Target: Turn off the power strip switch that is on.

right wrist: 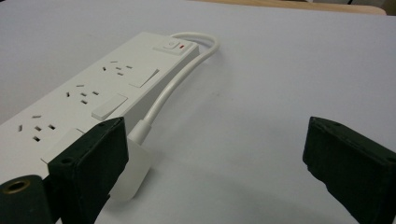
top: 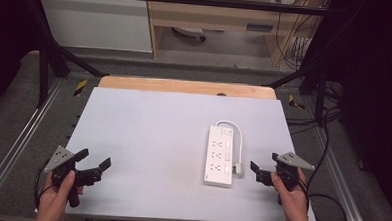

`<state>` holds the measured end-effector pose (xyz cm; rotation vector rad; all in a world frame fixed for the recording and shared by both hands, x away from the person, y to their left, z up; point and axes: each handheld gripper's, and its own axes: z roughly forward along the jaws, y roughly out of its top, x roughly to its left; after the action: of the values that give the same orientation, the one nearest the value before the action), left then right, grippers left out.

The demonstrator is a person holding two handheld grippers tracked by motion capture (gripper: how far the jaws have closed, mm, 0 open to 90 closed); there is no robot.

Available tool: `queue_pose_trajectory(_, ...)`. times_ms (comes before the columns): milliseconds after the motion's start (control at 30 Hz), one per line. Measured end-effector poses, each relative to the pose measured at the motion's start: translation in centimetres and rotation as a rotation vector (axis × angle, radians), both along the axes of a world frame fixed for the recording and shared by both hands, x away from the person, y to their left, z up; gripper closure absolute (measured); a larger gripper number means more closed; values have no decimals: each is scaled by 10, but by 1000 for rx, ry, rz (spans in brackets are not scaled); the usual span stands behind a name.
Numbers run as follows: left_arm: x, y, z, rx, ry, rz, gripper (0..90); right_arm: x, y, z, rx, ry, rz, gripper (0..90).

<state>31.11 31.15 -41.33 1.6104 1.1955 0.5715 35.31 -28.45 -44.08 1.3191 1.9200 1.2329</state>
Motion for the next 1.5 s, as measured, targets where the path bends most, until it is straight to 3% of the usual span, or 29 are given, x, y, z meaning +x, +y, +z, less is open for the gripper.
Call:
queue_pose_trajectory(267, 0, -2, 1, 12, -4, -13, 59, -1, -1, -1, 4, 16, 7, 56)
queue_pose_trajectory(833, 0, -6, 1, 23, 4, -34, 57, -4, 1, 5, 18, -19, 28, 35)
queue_pose_trajectory(933, 0, -6, 0, 29, 9, -36, 57, -7, 0, 13, 32, -56, 27, 41)
queue_pose_trajectory(1167, 0, -6, 0, 21, 9, -37, 58, -12, 0, 26, 79, -74, 48, 47)
queue_pose_trajectory(1233, 1, -6, 0, 21, 11, -40, 57, -14, 0, 29, 62, -70, 57, 46)
queue_pose_trajectory(1333, 0, -7, 0, 19, 11, -44, 57, -16, 1, 31, 75, -67, 63, 44)
queue_pose_trajectory(1500, 0, -5, 0, 14, 14, -42, 56, -17, 7, 37, 76, -94, 61, 40)
